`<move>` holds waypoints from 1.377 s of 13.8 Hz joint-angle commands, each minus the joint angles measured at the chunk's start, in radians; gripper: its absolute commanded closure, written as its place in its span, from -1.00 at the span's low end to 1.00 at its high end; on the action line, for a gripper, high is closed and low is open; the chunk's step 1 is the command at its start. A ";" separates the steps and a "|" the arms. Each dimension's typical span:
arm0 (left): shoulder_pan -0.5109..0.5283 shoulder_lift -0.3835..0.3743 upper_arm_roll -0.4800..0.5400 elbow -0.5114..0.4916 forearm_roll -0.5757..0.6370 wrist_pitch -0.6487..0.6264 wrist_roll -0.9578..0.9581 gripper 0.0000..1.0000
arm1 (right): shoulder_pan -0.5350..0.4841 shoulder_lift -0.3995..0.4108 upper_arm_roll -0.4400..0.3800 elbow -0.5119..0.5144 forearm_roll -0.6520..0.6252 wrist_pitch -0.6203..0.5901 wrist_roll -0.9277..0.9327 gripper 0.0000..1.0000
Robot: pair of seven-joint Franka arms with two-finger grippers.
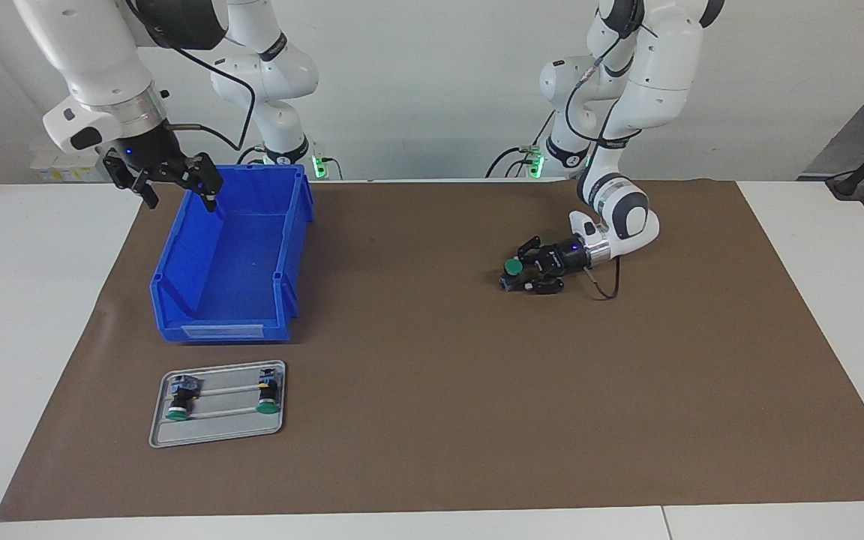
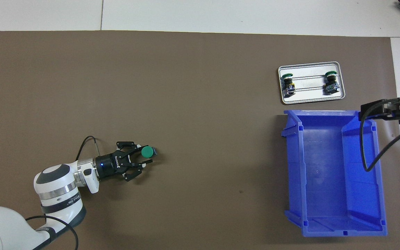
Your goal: Place and press button with both arms
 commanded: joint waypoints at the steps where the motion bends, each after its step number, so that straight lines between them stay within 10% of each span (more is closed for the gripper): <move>1: 0.009 0.000 0.000 -0.003 0.008 0.012 0.009 -0.17 | -0.008 -0.024 0.004 -0.025 0.019 0.001 -0.009 -1.00; 12: 0.187 -0.012 0.004 0.199 0.437 -0.013 -0.368 -0.16 | -0.008 -0.024 0.004 -0.025 0.018 0.001 -0.009 -1.00; 19: 0.109 -0.147 -0.002 0.537 0.868 -0.128 -1.243 0.17 | -0.008 -0.024 0.004 -0.025 0.018 0.001 -0.009 -1.00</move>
